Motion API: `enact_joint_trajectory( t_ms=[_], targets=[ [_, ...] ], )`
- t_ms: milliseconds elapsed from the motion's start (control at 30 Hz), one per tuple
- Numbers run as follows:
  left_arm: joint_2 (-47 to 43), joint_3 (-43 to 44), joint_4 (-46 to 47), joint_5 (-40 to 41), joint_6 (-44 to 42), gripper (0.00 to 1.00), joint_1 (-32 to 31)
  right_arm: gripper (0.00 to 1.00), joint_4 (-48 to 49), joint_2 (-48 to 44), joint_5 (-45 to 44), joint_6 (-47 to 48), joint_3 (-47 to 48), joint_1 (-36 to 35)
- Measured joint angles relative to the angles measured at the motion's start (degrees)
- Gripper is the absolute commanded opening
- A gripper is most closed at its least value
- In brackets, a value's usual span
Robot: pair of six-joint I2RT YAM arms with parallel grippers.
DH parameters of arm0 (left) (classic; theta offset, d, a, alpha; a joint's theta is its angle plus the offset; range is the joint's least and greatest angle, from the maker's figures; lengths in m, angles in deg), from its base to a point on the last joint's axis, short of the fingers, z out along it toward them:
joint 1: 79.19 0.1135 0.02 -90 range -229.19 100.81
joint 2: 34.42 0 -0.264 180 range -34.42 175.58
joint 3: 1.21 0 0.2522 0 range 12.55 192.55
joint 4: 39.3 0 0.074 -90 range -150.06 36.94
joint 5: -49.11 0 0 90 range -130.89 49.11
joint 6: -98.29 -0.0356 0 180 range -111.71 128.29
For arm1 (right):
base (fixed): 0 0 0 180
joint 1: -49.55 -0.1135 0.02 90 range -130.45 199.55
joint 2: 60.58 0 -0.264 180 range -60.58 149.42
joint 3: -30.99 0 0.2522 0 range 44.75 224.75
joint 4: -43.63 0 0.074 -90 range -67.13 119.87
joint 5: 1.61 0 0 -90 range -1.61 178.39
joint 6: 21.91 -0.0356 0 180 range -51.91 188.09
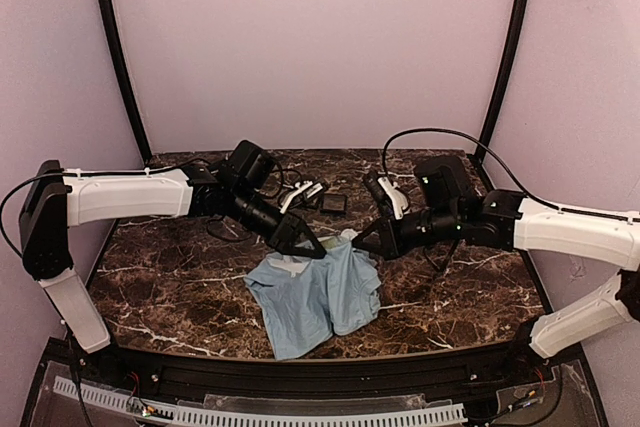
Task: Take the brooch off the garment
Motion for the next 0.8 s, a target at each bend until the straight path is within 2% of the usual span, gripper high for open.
enact_joint_trajectory(
  t_ms=[33, 100, 167, 267, 500, 667, 800],
  targets=[
    [-0.04, 0.02, -0.13, 0.44, -0.17, 0.51, 0.0, 0.0, 0.55, 0.31, 1.68, 0.48, 0.0, 0.5],
    [-0.2, 0.04, -0.35, 1.27, -1.2, 0.63, 0.0, 0.0, 1.11, 1.05, 4.59, 1.27, 0.02, 1.27],
    [-0.57, 0.07, -0.63, 2.12, -1.81, 0.69, 0.0, 0.0, 1.03, 2.16, 7.67, 2.29, 0.24, 2.14],
    [-1.38, 0.07, -0.96, 2.49, -2.36, 0.72, 0.0, 0.0, 0.42, 4.22, 12.22, 3.98, 1.36, 3.17],
    [-1.92, 0.07, -0.9, 1.29, -2.54, 0.68, 0.0, 0.0, -1.68, 7.65, 20.65, 7.41, 4.2, 3.67],
    [-1.92, 0.07, -0.37, -0.22, -2.47, 0.51, -0.2, 0.0, -2.84, 9.6, 25.33, 9.01, 5.18, 3.67],
    [-1.92, 0.07, 0.11, -1.64, -2.45, 0.43, -0.63, 0.0, -3.19, 10.08, 27.32, 9.86, 5.53, 3.69]
  ],
)
